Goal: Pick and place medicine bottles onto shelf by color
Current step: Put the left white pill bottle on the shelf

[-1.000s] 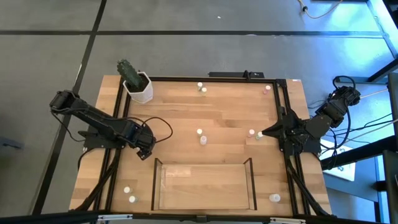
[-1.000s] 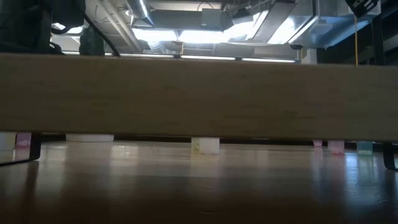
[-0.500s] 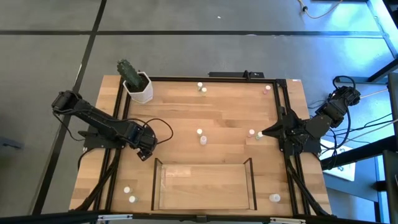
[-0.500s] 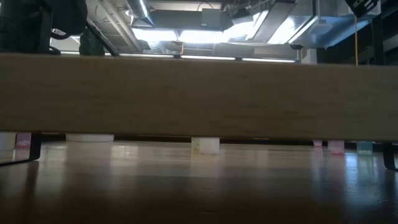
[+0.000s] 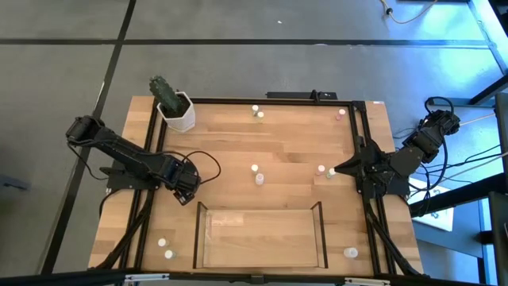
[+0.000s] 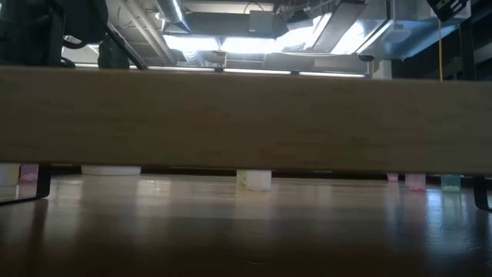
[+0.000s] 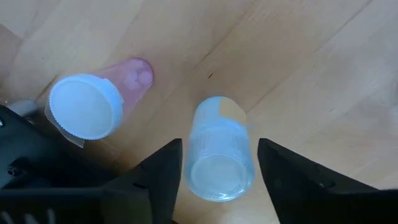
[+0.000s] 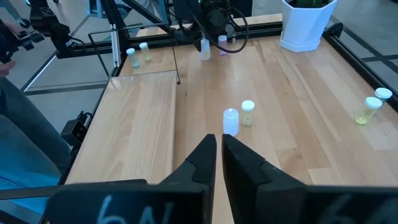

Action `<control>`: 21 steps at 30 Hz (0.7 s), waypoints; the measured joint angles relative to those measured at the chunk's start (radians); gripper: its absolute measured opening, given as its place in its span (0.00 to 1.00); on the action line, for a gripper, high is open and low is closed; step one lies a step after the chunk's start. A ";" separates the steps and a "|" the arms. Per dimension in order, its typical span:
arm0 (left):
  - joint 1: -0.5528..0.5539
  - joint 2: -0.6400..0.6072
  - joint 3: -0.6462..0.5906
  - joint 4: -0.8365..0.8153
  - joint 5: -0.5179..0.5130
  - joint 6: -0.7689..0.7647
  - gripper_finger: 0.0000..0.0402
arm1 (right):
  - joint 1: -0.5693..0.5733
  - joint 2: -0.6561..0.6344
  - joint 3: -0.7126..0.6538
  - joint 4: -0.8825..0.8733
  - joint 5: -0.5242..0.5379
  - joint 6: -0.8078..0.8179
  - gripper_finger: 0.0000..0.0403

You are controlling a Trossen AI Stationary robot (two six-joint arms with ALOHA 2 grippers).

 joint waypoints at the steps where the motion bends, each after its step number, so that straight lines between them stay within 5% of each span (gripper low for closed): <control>1: 0.000 0.000 0.000 0.000 0.000 0.000 0.46 | 0.000 0.000 0.000 0.000 0.000 0.000 0.07; 9: 0.000 -0.002 0.002 0.000 0.010 0.004 0.33 | 0.000 0.000 0.000 0.000 0.000 0.000 0.07; 21: 0.000 -0.044 0.072 -0.091 0.003 0.030 0.31 | 0.000 0.000 0.000 0.000 0.000 0.000 0.07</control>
